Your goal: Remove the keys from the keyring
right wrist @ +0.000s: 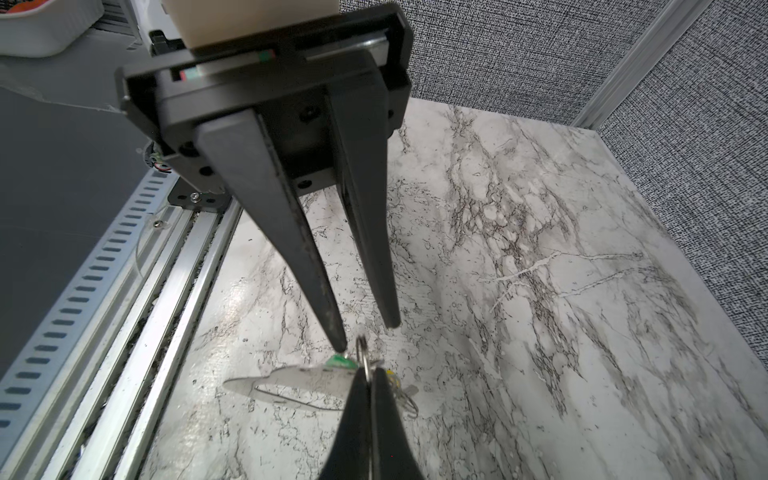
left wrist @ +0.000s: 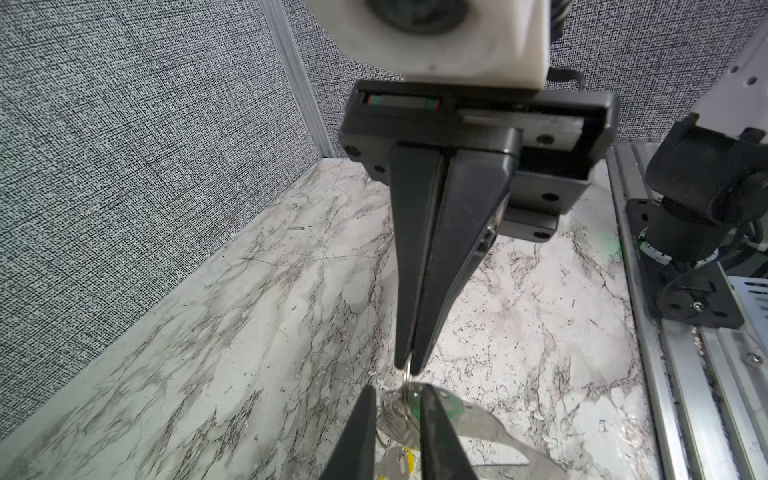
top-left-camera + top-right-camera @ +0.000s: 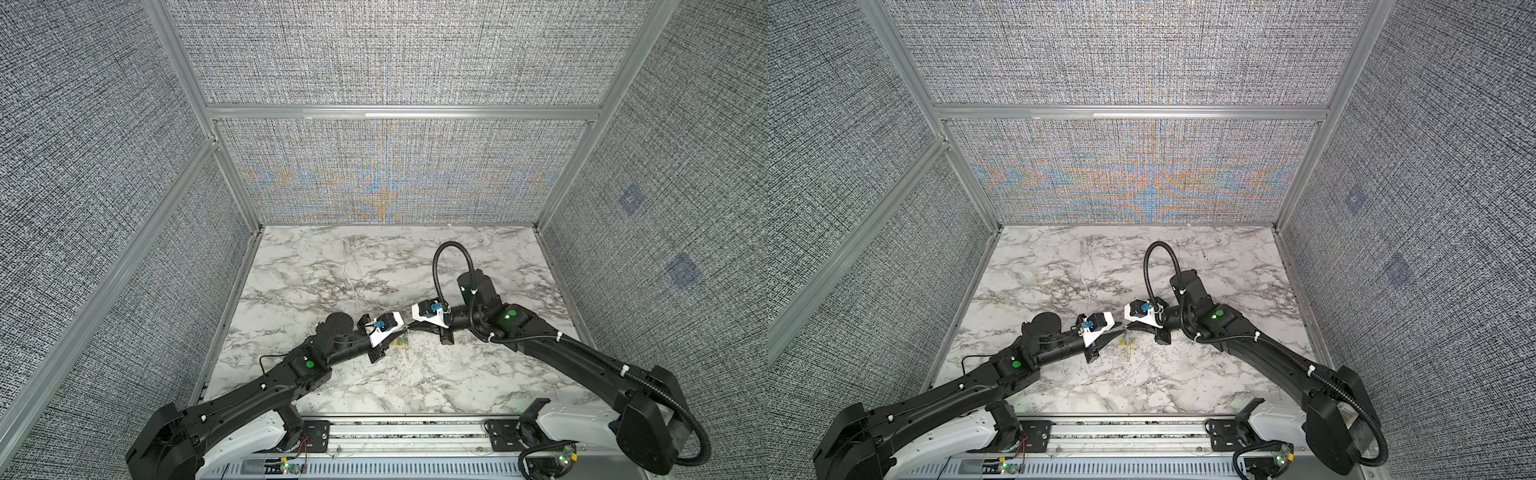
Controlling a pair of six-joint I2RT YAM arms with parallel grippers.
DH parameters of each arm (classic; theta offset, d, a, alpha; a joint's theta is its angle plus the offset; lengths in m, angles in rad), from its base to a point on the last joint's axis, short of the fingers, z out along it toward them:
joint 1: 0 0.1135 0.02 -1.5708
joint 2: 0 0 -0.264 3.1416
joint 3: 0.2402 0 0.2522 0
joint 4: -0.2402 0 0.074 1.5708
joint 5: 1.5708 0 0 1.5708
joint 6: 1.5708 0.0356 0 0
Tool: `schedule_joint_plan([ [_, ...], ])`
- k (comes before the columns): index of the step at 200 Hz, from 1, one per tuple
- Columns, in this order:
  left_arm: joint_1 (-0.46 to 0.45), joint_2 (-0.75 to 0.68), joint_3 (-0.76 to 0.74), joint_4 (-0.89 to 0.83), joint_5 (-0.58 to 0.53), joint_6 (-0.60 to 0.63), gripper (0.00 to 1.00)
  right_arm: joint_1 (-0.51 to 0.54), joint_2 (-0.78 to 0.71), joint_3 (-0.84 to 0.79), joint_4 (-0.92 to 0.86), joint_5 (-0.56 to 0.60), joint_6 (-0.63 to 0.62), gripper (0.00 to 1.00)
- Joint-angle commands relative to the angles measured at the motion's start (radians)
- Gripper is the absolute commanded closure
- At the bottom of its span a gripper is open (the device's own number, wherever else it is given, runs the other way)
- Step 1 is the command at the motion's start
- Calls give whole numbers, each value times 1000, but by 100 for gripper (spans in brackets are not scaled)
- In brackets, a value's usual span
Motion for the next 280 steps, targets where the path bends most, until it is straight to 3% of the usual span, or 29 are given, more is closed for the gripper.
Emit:
schedule_joint_plan([
  [1, -1, 11, 2, 49, 2, -14, 80, -1, -3, 13, -6, -19, 8, 100],
  [71, -1, 30, 9, 46, 48, -19, 85, 0, -8, 12, -3, -19, 17, 100],
  [110, -1, 43, 12, 49, 77, -25, 100, 0, -18, 9, -4, -20, 20, 100],
  [125, -1, 43, 7, 65, 58, -65, 100, 0, -28, 10, -26, -12, 13, 100],
  [165, -2, 16, -11, 114, 54, -99, 100, -15, -106, 9, -164, 118, -52, 73],
  [184, -1, 4, -26, 137, 77, -88, 100, -20, -148, -20, -154, 141, -40, 68],
  [237, -1, -16, -38, 155, 125, -88, 100, -20, -154, -45, -127, 128, -7, 65],
  [280, -1, 17, 19, 66, 92, -73, 100, -17, -157, -48, -113, 115, 24, 65],
])
